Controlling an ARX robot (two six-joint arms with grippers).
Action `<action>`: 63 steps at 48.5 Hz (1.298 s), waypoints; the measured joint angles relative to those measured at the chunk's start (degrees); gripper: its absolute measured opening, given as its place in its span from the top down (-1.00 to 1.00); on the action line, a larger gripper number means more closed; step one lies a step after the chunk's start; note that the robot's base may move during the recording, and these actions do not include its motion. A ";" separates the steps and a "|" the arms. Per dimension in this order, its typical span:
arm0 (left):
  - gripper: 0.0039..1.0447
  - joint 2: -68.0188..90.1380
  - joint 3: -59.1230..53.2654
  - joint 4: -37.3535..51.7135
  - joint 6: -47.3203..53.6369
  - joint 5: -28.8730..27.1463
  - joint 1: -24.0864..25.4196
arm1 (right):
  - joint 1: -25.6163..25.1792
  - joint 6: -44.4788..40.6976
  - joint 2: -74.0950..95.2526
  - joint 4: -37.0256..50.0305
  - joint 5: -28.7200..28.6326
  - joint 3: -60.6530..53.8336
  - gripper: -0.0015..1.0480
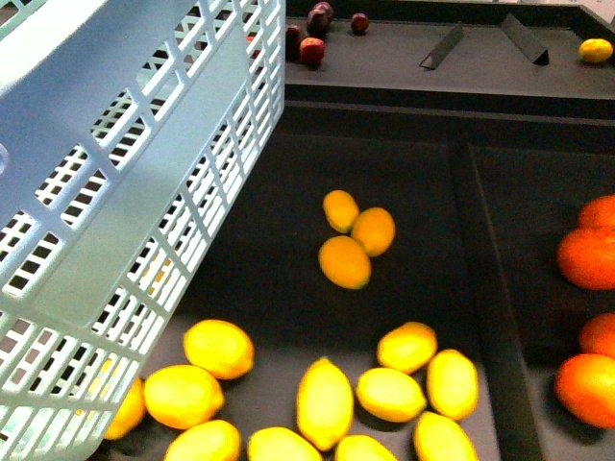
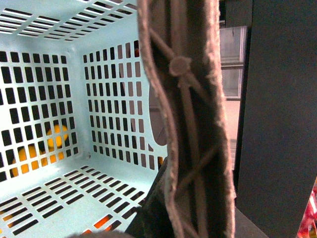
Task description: Pick lemon and mango into basket
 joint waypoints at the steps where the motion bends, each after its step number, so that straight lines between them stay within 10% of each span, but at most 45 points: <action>1: 0.91 0.00 0.00 0.00 0.00 -0.07 0.00 | 0.02 -0.02 0.07 -0.02 0.15 0.00 -0.83; 63: 0.91 -0.02 0.00 0.00 0.07 -0.26 0.00 | 0.00 -0.02 0.00 0.00 -0.15 -0.02 -0.83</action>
